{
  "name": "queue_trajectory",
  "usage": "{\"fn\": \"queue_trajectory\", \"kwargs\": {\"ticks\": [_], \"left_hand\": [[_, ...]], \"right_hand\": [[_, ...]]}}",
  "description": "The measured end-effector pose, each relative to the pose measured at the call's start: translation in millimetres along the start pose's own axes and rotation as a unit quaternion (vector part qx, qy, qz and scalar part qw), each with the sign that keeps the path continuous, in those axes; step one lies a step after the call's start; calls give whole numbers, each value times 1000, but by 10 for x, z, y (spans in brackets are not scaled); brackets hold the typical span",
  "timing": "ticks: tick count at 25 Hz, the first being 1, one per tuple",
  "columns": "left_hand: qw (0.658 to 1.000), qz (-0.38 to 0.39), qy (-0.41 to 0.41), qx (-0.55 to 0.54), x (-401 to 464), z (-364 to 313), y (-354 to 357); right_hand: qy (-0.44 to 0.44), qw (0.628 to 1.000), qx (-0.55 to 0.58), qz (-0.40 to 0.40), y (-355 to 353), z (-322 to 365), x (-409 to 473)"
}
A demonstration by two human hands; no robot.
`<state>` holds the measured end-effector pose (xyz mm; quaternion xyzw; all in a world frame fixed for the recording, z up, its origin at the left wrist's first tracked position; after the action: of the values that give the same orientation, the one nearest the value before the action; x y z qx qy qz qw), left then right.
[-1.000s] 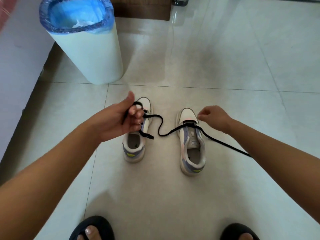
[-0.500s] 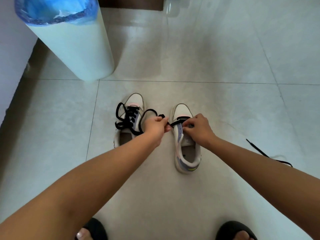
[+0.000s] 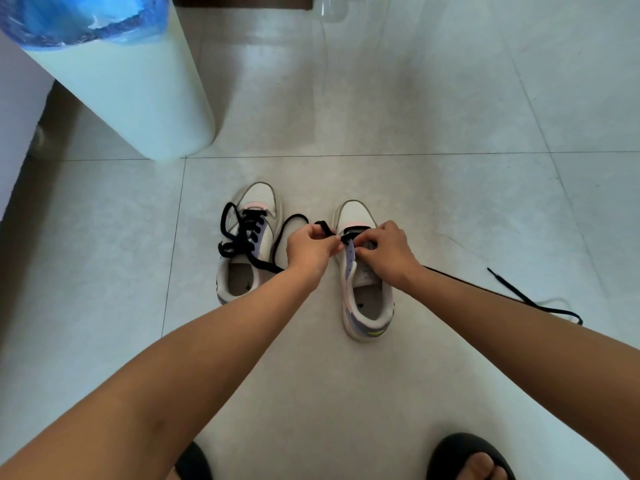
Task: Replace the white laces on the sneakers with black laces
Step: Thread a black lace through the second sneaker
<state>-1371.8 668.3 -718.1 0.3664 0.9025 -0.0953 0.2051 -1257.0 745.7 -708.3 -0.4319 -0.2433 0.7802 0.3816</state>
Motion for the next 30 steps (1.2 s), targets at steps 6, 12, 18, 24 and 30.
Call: {"fn": "queue_trajectory", "kwargs": {"ticks": [6,12,18,24,30], "left_hand": [[989,34,76,119,63,-8,12],[978,54,97,176,-33,14,66],[895,144,128,403,-566,219,130],[880,97,68,460,-773,316,233],[885,102,34,453,-629,289,269]], "right_hand": [[1,1000,7,-5,30,-3,29],[-3,1000,-28,-1,22,32,70],[-20,976,-216,24,65,142,81],[-105,898,-426,39,-359,182,-280],[-279,729,-620,79,-575,-1517,-1397]]}}
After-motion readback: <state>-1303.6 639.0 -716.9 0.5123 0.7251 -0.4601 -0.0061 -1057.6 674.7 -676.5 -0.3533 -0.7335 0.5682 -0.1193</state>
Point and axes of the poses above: each hand's wrist, its own x-axis towards the middle knuckle, its own y-axis out of the palm, z = x × y, the point moved 2 cm from there along x, towards the middle knuckle, and after that the axes turned 11 degrees about y, right-handed, at the moved point
